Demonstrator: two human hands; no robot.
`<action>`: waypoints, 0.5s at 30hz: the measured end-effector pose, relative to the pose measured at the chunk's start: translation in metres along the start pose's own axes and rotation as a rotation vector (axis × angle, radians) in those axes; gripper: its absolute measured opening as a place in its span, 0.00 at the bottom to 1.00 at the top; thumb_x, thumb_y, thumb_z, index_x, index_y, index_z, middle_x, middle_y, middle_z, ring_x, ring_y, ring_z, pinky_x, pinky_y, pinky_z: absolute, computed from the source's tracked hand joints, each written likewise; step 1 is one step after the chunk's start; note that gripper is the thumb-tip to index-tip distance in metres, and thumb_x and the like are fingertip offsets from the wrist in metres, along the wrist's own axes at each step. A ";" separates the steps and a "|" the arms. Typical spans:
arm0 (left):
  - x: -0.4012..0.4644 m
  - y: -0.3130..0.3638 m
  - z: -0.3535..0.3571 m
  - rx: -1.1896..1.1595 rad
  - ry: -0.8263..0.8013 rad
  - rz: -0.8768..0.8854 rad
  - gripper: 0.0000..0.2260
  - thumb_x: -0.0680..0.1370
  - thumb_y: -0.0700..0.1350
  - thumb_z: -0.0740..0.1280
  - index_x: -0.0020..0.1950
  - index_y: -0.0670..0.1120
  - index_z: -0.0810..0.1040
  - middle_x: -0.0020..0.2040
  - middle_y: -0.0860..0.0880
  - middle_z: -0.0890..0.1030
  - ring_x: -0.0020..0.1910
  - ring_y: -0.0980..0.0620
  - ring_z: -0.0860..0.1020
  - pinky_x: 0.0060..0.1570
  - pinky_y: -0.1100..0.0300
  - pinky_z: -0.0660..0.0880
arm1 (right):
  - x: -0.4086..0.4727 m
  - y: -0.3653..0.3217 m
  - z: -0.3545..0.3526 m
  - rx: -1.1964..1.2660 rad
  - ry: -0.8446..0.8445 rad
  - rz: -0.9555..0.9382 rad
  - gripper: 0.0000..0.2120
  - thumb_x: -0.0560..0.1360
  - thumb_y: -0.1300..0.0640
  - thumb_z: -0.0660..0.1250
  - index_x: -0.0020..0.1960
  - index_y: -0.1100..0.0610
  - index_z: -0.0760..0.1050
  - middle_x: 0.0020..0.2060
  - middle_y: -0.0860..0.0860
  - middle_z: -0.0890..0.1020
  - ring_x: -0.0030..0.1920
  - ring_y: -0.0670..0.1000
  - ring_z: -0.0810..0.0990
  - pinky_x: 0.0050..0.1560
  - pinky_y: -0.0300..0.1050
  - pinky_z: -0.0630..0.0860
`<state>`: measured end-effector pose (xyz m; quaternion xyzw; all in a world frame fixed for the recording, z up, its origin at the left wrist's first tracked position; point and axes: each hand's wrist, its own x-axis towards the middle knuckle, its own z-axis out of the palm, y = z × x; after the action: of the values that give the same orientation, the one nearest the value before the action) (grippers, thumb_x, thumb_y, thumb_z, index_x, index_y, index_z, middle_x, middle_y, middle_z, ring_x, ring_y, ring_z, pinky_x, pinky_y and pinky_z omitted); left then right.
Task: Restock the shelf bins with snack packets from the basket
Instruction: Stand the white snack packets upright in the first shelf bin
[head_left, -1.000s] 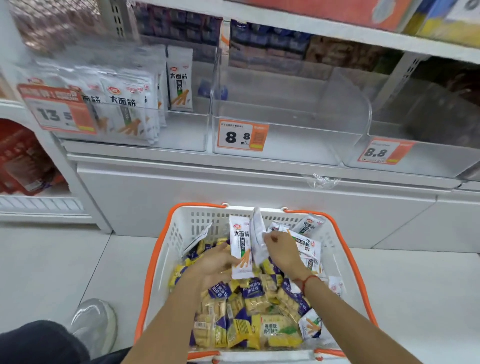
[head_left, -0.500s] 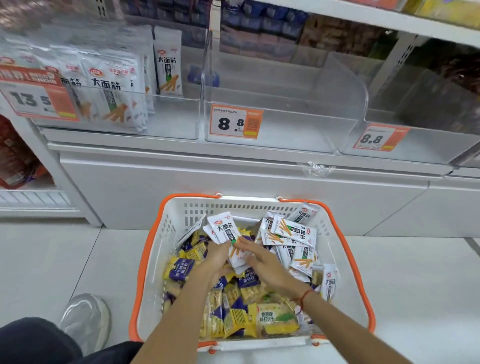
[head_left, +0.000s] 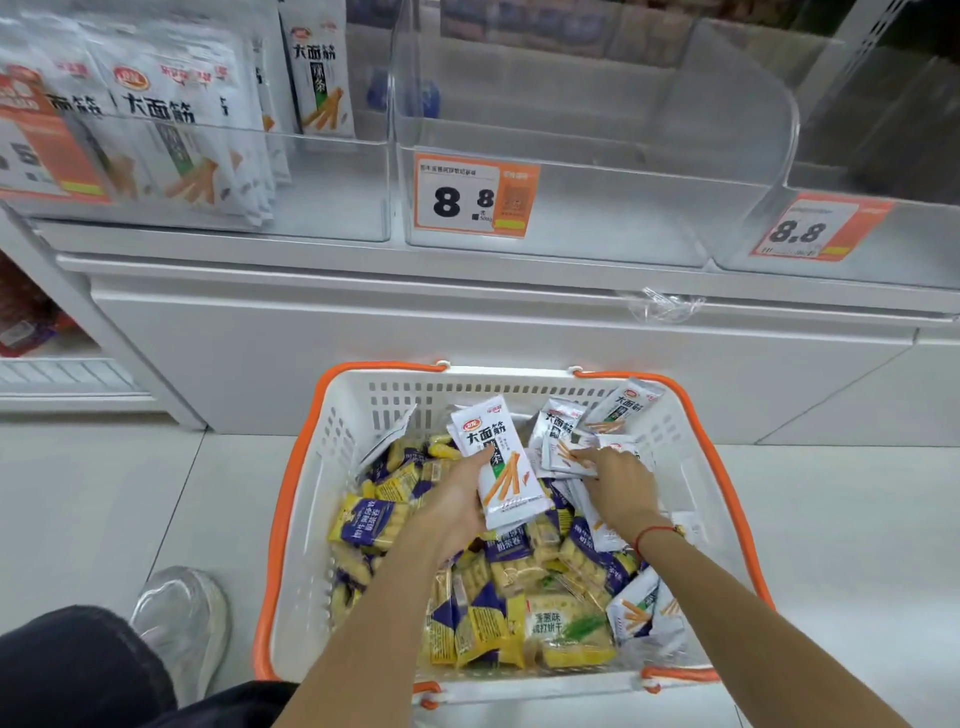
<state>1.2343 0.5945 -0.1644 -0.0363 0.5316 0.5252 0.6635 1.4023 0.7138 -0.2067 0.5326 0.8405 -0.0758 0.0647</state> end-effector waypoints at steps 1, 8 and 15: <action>-0.001 0.001 0.001 0.011 0.007 0.011 0.09 0.83 0.45 0.58 0.49 0.44 0.76 0.43 0.43 0.81 0.41 0.45 0.79 0.47 0.47 0.76 | 0.000 -0.001 0.000 0.018 0.021 -0.040 0.20 0.78 0.60 0.61 0.67 0.46 0.73 0.57 0.52 0.81 0.57 0.53 0.78 0.50 0.44 0.74; -0.004 0.004 -0.011 0.082 0.096 0.011 0.09 0.83 0.40 0.54 0.50 0.42 0.73 0.43 0.41 0.79 0.39 0.43 0.77 0.43 0.48 0.75 | -0.007 -0.015 -0.065 0.473 0.182 -0.172 0.12 0.79 0.55 0.62 0.61 0.54 0.74 0.51 0.53 0.84 0.51 0.55 0.82 0.48 0.48 0.78; -0.022 0.021 -0.023 0.262 -0.149 -0.023 0.20 0.82 0.49 0.47 0.62 0.45 0.75 0.54 0.42 0.82 0.51 0.43 0.77 0.46 0.54 0.72 | -0.048 -0.039 -0.093 0.237 0.154 -0.851 0.11 0.72 0.56 0.71 0.51 0.42 0.83 0.57 0.49 0.77 0.60 0.51 0.73 0.58 0.46 0.68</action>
<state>1.2062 0.5757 -0.1476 0.0835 0.5442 0.4450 0.7063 1.3844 0.6728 -0.1043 0.1473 0.9726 -0.1517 -0.0965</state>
